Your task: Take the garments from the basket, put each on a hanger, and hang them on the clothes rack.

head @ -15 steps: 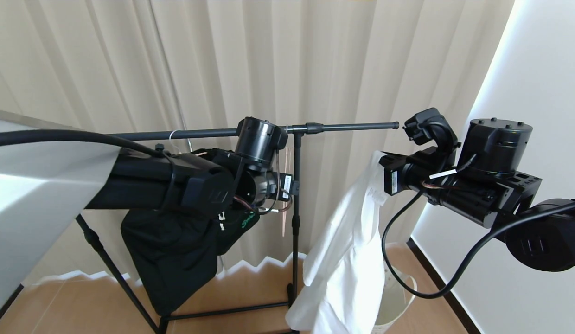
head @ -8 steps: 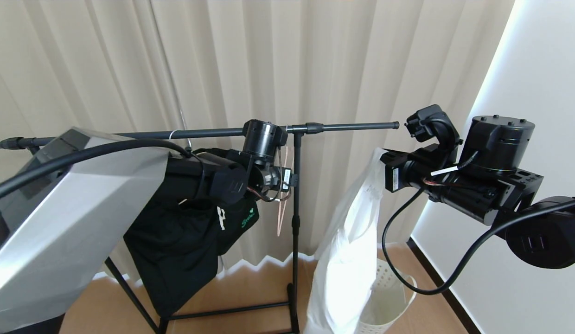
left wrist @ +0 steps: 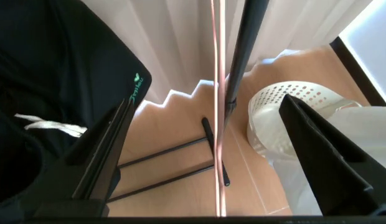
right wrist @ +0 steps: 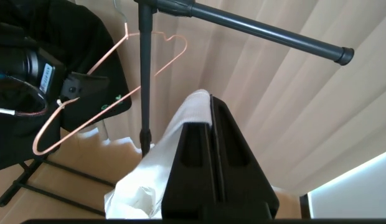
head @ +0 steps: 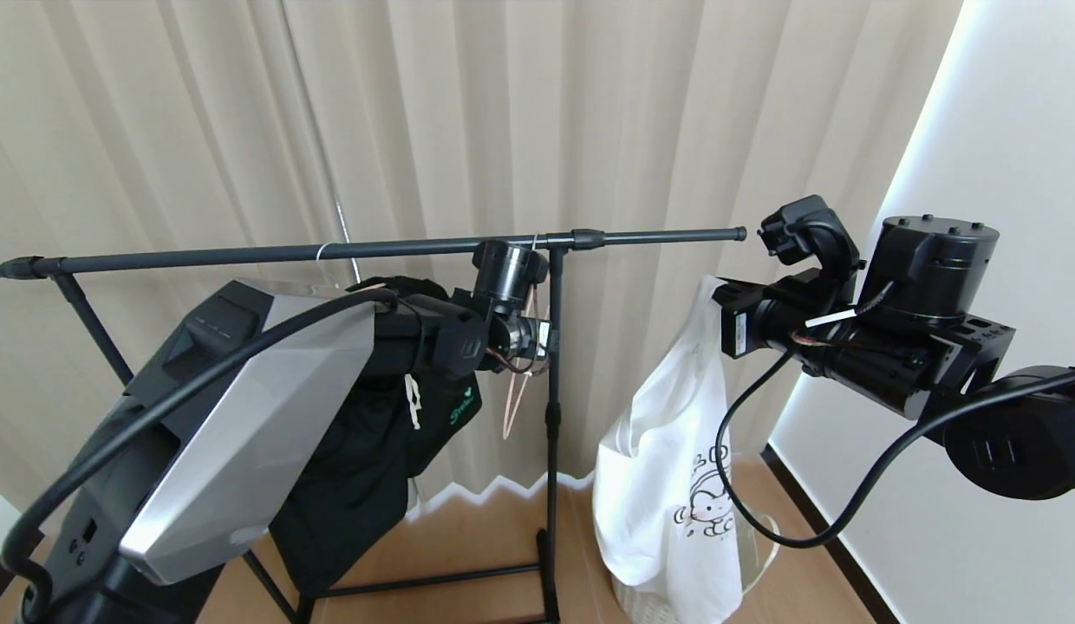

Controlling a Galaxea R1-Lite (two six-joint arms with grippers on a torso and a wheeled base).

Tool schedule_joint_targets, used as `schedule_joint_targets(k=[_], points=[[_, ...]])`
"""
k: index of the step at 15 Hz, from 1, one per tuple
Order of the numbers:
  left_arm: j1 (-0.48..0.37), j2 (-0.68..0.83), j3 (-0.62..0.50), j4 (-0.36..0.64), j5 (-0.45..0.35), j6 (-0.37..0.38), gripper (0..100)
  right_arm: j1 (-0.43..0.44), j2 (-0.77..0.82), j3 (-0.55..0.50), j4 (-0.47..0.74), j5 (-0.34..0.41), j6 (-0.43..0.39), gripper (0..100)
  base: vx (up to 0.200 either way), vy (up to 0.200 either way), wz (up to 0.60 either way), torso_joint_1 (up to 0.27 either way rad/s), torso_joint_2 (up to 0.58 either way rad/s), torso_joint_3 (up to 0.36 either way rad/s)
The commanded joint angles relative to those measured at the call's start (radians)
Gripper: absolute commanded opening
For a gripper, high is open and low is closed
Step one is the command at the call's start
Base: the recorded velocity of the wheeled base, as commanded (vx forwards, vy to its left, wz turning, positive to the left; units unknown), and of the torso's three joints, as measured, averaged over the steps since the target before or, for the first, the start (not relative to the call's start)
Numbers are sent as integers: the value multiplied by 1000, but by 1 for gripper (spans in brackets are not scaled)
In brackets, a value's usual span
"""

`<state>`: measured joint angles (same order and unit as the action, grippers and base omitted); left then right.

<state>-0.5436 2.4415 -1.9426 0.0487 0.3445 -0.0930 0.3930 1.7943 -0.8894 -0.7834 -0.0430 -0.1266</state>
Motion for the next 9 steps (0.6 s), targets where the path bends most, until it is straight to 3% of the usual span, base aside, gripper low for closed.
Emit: schedule_joint_targets(k=[1, 9], points=[[1, 56, -56, 14, 1, -1, 100, 0, 2, 0, 0, 0, -1, 0, 0, 0, 0, 0, 0, 0], [14, 106, -57, 37, 2, -4, 100, -11, 2, -5, 0, 0, -1, 0, 0, 0, 0, 0, 0, 0]])
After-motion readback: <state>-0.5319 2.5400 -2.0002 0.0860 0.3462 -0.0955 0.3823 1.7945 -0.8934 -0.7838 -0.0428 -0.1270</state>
